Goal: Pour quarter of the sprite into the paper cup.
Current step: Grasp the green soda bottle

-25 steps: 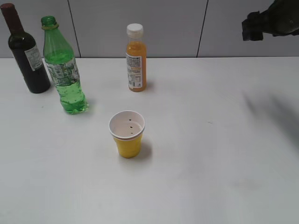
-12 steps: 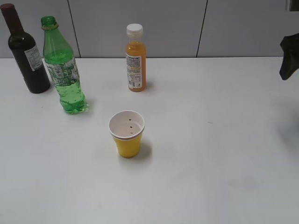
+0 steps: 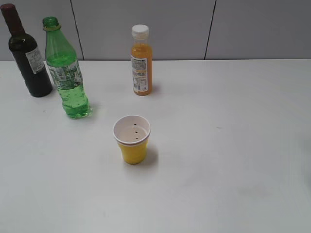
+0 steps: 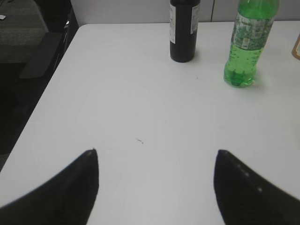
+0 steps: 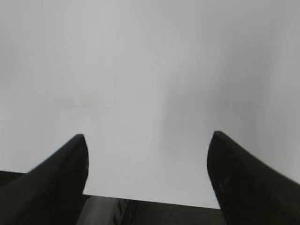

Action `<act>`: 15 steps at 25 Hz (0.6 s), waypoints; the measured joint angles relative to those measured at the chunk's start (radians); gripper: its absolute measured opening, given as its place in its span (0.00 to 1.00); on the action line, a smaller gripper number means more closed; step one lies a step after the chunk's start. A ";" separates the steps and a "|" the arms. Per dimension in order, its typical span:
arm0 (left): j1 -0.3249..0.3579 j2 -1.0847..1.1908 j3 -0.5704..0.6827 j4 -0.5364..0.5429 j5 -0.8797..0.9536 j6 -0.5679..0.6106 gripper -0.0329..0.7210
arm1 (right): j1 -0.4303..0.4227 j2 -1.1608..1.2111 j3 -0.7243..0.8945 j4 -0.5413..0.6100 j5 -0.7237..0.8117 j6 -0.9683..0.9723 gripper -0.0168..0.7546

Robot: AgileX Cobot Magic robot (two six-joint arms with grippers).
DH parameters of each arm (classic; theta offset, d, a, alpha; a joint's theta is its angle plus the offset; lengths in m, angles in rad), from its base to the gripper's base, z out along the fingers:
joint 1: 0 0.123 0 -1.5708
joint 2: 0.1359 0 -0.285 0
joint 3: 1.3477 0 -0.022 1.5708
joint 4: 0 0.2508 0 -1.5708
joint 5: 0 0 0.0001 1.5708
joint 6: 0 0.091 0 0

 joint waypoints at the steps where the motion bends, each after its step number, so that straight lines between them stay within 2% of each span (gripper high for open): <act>1: 0.000 0.000 0.000 0.000 0.000 0.000 0.82 | 0.000 -0.033 0.045 0.002 -0.011 -0.002 0.79; 15: 0.000 0.000 0.000 0.000 0.000 0.000 0.82 | 0.000 -0.581 0.535 0.005 -0.215 -0.010 0.79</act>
